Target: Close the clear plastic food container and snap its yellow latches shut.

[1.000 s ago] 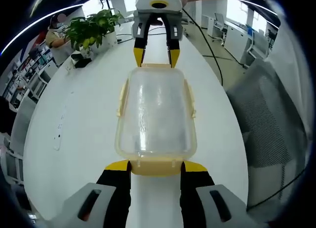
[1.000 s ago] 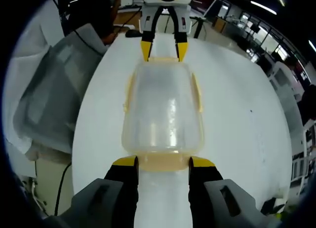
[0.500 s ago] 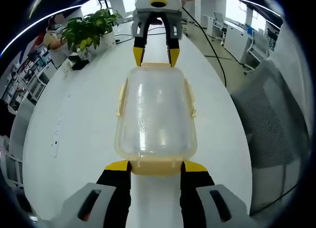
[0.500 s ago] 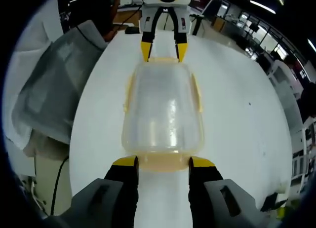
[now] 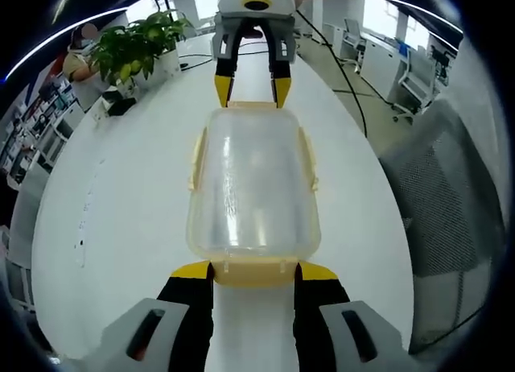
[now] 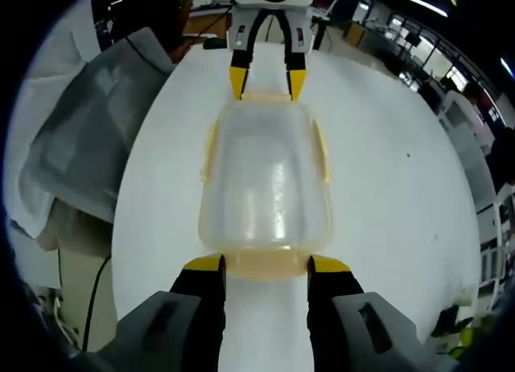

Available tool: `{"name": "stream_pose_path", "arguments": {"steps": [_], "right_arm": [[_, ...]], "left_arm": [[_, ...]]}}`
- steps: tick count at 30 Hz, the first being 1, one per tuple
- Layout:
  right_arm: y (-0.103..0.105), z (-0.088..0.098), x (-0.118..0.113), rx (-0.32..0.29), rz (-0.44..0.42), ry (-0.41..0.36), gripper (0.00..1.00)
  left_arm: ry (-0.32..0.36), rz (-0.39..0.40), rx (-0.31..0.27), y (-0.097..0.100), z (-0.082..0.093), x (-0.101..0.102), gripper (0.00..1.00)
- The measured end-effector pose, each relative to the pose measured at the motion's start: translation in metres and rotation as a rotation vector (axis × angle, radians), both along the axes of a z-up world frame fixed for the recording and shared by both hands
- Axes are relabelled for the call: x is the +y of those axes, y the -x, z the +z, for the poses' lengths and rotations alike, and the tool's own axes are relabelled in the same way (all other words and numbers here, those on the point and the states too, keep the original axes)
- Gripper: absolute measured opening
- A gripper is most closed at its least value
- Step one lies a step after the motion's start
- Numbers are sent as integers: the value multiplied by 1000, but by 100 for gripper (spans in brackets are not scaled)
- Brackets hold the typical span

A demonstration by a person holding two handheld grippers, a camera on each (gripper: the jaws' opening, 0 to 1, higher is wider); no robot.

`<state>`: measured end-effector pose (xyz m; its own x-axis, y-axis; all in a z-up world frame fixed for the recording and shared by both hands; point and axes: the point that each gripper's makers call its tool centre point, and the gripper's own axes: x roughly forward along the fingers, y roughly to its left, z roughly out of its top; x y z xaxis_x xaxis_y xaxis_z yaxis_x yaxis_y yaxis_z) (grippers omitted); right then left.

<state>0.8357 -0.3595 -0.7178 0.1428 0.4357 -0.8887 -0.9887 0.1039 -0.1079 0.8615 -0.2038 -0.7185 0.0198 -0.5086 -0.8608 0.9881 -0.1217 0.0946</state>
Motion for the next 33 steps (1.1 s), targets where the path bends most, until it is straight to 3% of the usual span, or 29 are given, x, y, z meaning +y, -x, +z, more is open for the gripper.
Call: {"name": "stream_pose_path", "arguments": {"steps": [33], "right_arm": [[-3, -9, 0, 24, 0, -1, 36]], "left_arm": [[-9, 8, 26, -1, -11, 2, 33]]}}
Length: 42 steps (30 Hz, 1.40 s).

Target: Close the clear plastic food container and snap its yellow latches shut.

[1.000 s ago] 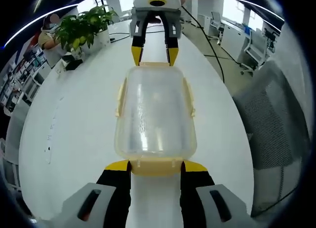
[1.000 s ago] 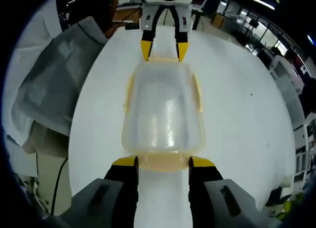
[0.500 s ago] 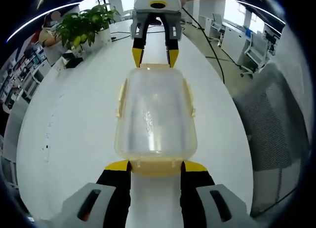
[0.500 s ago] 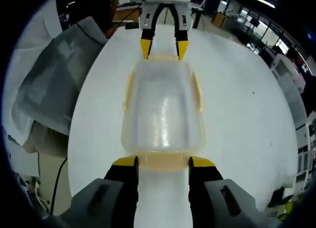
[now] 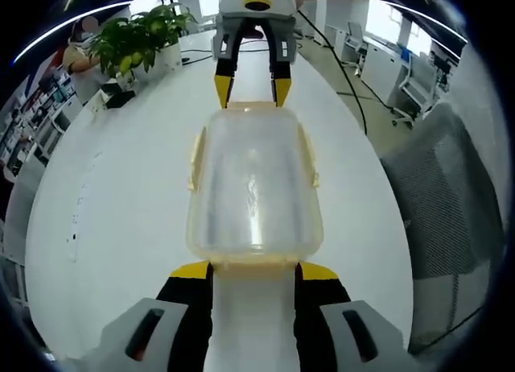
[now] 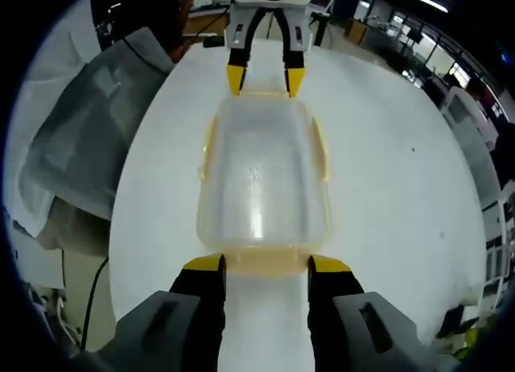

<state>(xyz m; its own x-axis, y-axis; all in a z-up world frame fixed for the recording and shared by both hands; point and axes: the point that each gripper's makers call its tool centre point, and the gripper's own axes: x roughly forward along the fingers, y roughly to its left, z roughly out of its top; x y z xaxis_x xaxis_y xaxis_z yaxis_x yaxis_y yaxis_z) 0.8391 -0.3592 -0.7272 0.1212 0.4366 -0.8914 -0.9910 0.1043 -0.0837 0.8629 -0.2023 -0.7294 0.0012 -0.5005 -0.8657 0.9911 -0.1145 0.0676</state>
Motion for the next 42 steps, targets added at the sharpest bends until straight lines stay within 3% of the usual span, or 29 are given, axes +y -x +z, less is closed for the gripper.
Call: {"name": "stream_pose_path", "arguments": {"steps": [12, 24, 30, 36, 40, 42], "right_arm": [[3, -5, -6, 25, -46, 23, 37], [3, 17, -7, 26, -152, -38, 34], [0, 27, -2, 16, -234, -90, 30], [-1, 32, 4, 19, -320, -145, 27], [-4, 32, 6, 16, -421, -184, 24], [-7, 30, 4, -1, -483, -198, 24]], "left_arm": [[-22, -15, -3, 3, -4, 6, 35], [-4, 37, -18, 3, 11, 8, 35], [34, 202, -17, -8, 20, 13, 34], [101, 401, 28, -12, 26, 14, 32], [147, 505, 57, -12, 30, 10, 31], [155, 542, 39, -15, 30, 11, 30]]}}
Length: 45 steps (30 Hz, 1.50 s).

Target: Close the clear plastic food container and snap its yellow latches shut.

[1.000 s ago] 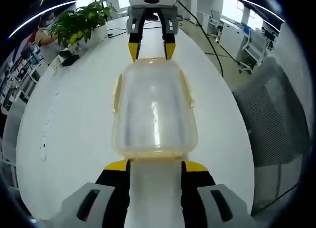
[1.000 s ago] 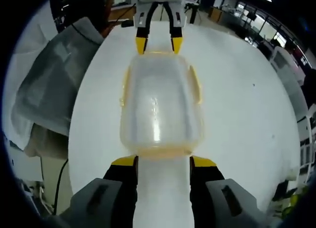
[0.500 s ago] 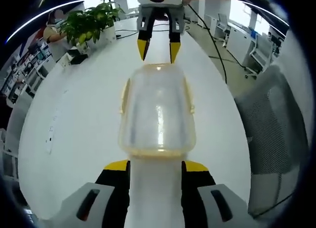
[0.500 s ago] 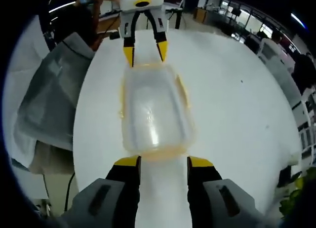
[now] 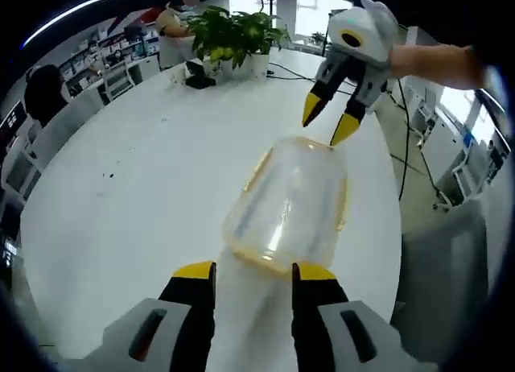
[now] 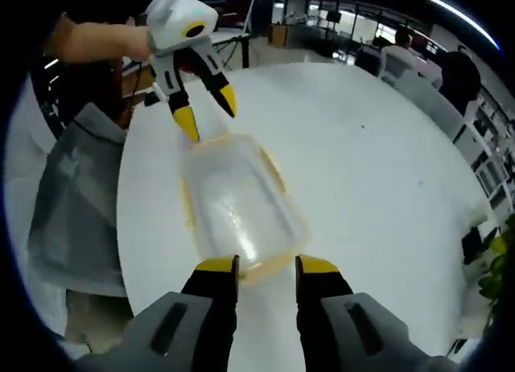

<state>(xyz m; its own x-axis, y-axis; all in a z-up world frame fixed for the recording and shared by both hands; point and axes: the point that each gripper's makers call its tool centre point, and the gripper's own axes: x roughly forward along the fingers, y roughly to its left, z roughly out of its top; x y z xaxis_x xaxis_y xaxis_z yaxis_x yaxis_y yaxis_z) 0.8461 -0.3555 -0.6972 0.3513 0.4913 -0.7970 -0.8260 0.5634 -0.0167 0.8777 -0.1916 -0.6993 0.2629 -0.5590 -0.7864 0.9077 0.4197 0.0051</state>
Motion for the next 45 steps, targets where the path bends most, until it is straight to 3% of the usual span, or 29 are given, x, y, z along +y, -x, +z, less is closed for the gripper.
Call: {"name": "stream_pose_path", "arguments": {"steps": [7, 14, 26, 32, 39, 45], "right_arm": [[1, -2, 5, 1, -112, -73, 24], [5, -9, 6, 4, -184, -106, 23], [7, -13, 5, 30, -268, -176, 23], [7, -14, 4, 53, -316, -222, 23], [4, -16, 1, 115, -438, -311, 21], [3, -16, 0, 129, -483, -326, 19]], "left_arm": [[95, 153, 56, 6, -4, -8, 28], [134, 235, 91, 14, -12, -6, 26], [188, 315, 121, 20, -13, -9, 22], [221, 366, 161, 20, -14, -10, 22], [248, 425, 201, 21, -16, -10, 21], [274, 485, 252, 21, -18, -10, 21]]}}
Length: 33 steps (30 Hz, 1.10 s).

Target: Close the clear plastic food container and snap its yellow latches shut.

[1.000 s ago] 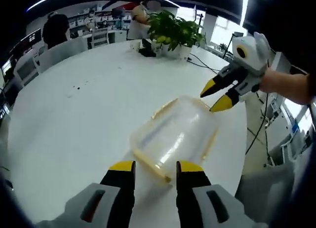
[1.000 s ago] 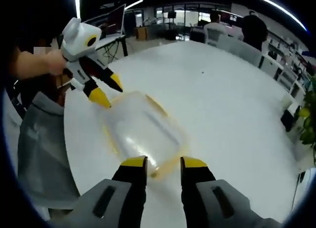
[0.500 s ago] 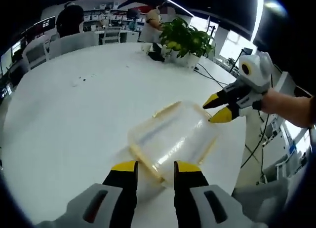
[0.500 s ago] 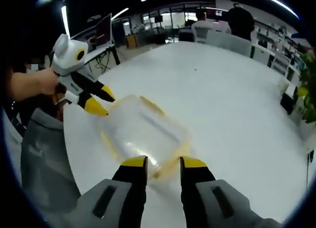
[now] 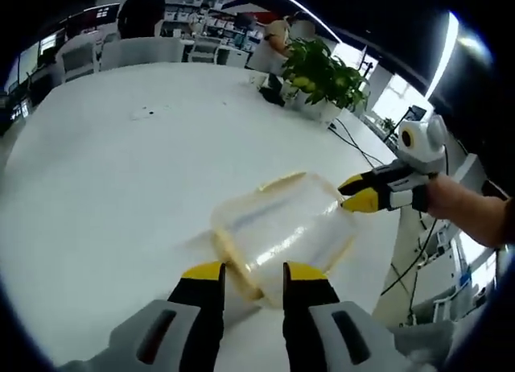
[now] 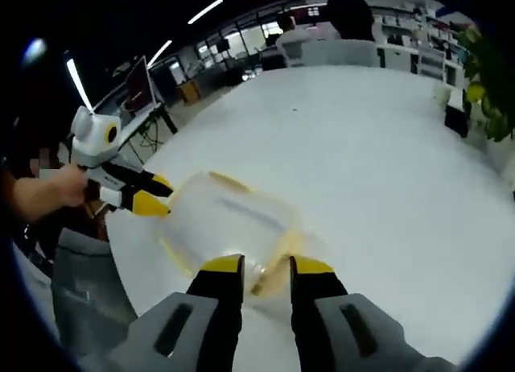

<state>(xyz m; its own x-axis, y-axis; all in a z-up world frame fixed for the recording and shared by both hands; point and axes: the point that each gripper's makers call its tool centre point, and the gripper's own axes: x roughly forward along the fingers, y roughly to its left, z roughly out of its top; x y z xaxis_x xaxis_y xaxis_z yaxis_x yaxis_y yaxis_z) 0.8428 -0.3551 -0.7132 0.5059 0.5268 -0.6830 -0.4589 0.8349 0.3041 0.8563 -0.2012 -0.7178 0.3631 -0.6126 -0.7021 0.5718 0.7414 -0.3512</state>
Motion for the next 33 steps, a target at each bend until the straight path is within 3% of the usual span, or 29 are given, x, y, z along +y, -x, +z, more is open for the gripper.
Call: {"name": "stream_pose_path", "arguments": {"steps": [11, 24, 32, 33], "right_arm": [[0, -3, -2, 88, -129, -108, 20], [-1, -4, -1, 134, -136, -127, 18], [-2, -5, 1, 147, -157, -139, 15], [5, -8, 0, 200, -187, -134, 15]], "left_arm": [[58, 70, 85, -3, -4, 0, 21], [62, 67, 116, -1, -5, -2, 19], [103, 68, 178, 4, -7, -8, 16], [99, 78, 187, 5, -8, -7, 16]]}}
